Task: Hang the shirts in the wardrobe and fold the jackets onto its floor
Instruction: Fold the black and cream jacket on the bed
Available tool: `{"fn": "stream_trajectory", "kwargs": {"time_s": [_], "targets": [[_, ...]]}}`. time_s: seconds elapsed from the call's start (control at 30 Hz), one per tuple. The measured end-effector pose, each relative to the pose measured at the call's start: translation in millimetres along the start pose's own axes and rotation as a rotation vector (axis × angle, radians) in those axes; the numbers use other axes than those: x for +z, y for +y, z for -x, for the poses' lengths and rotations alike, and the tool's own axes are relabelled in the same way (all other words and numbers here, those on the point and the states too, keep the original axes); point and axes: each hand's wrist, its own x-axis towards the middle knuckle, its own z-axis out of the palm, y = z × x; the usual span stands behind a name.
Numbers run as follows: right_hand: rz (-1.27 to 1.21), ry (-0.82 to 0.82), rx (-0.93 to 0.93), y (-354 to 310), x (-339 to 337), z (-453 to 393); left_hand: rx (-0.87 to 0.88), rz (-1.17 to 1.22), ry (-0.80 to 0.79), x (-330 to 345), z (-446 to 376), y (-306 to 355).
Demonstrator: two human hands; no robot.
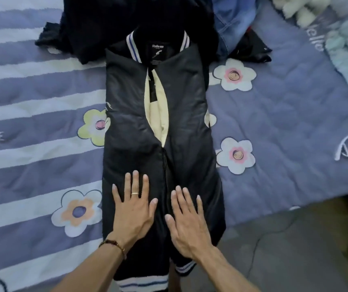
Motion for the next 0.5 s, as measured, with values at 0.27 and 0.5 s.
{"fn": "stream_trajectory", "kwargs": {"time_s": [0.27,0.5], "targets": [[-0.348,0.178,0.575,37.6,-19.8,0.6,-0.564,0.328,0.123,-14.5,42.4,-16.6],[-0.758,0.145,0.937,47.8,-21.7,46.8,-0.766,0.73,0.011,-20.0,82.3,-19.8]]}}
